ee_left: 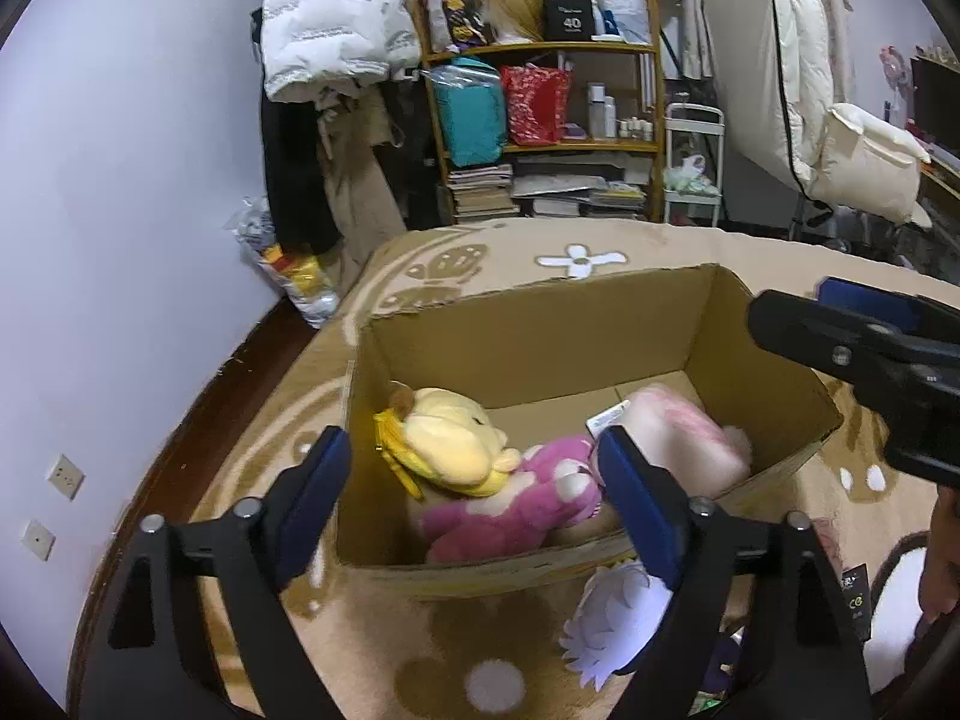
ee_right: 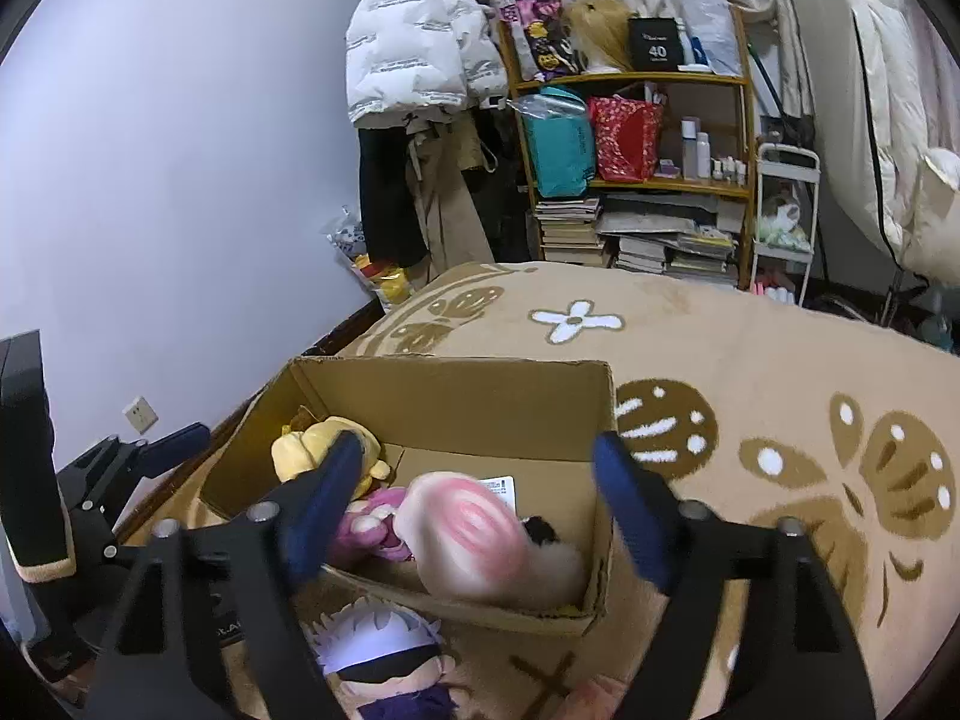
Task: Organize soft objects
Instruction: 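Open the left tool over the box while the right tool releases the swirl roll inside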
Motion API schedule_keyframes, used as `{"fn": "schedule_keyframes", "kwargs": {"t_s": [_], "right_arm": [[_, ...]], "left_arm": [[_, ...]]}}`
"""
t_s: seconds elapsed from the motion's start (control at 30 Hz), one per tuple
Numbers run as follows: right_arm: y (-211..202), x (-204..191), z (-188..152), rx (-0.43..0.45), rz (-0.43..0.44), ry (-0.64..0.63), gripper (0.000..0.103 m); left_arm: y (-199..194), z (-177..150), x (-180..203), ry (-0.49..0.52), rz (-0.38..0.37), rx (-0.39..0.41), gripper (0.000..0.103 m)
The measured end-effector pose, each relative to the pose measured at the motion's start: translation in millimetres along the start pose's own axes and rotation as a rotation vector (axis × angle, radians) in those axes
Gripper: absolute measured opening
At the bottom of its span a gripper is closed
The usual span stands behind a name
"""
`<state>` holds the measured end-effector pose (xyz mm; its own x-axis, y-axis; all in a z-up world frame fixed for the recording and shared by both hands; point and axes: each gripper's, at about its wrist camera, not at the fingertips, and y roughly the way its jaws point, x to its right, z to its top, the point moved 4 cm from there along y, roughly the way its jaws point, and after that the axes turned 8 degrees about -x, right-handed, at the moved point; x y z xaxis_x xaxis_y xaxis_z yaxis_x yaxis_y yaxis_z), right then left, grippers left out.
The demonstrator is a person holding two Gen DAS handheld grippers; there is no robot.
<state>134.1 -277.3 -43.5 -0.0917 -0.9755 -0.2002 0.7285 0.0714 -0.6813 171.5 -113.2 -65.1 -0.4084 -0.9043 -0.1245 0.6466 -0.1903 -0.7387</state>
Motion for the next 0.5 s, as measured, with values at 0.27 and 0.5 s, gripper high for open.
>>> {"fn": "schedule_keyframes", "kwargs": {"t_s": [0.27,0.5], "right_arm": [[-29.8,2.7,-1.7,0.029,-0.005,0.04,0.103],[-58.1,4.2,-9.0,0.015,-0.038,0.022,0.103]], "left_arm": [[-21.2,-7.4,-14.0,-0.07,0.023,-0.019,0.095],[-52.1,-20.4,-25.5,-0.112,0.059,-0.018,0.096]]}}
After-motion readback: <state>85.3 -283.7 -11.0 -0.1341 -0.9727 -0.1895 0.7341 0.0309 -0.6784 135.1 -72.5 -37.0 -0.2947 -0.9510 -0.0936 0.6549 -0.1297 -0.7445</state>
